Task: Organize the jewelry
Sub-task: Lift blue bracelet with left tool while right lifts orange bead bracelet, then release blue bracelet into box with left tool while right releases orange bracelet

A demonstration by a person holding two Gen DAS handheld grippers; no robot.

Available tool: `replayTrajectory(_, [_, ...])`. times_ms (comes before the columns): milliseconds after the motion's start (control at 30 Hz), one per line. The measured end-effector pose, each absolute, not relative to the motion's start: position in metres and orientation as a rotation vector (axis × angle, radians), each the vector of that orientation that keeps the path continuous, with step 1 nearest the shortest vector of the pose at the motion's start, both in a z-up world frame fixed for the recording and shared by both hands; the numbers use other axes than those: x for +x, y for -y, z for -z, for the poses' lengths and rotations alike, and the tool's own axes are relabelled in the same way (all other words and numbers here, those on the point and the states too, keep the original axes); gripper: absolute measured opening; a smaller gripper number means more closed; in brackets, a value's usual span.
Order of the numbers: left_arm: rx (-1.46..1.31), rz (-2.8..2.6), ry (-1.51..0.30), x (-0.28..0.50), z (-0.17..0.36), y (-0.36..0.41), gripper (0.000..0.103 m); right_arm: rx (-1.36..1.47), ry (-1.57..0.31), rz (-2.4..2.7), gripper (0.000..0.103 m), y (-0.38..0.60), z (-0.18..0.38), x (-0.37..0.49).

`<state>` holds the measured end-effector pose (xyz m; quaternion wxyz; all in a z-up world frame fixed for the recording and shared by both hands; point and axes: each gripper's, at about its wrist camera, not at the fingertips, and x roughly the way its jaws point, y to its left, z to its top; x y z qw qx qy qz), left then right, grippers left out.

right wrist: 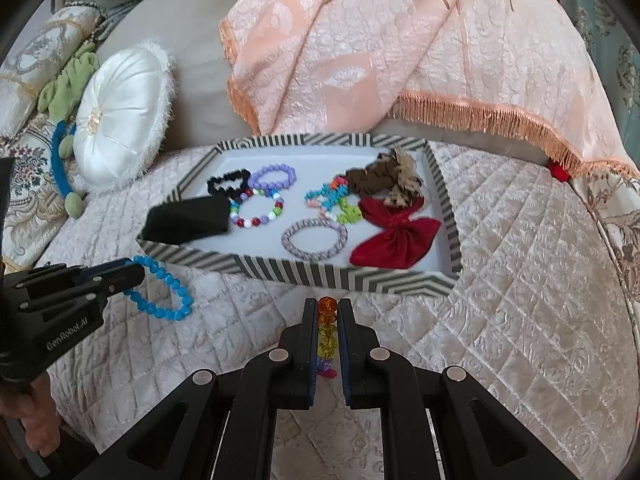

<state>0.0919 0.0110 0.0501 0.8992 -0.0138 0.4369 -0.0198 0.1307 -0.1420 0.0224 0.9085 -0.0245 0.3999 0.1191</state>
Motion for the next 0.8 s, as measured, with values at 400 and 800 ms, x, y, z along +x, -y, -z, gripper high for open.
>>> replayTrajectory(400, [-0.122, 0.066, -0.877, 0.143, -0.091, -0.018, 0.008, -0.006, -0.727, -0.267, 0.008, 0.141, -0.079, 0.189])
replayTrajectory(800, [-0.194, 0.091, -0.936, 0.233, -0.039, -0.001, 0.008, 0.117, -0.804, -0.302, 0.008, 0.126, -0.031, 0.272])
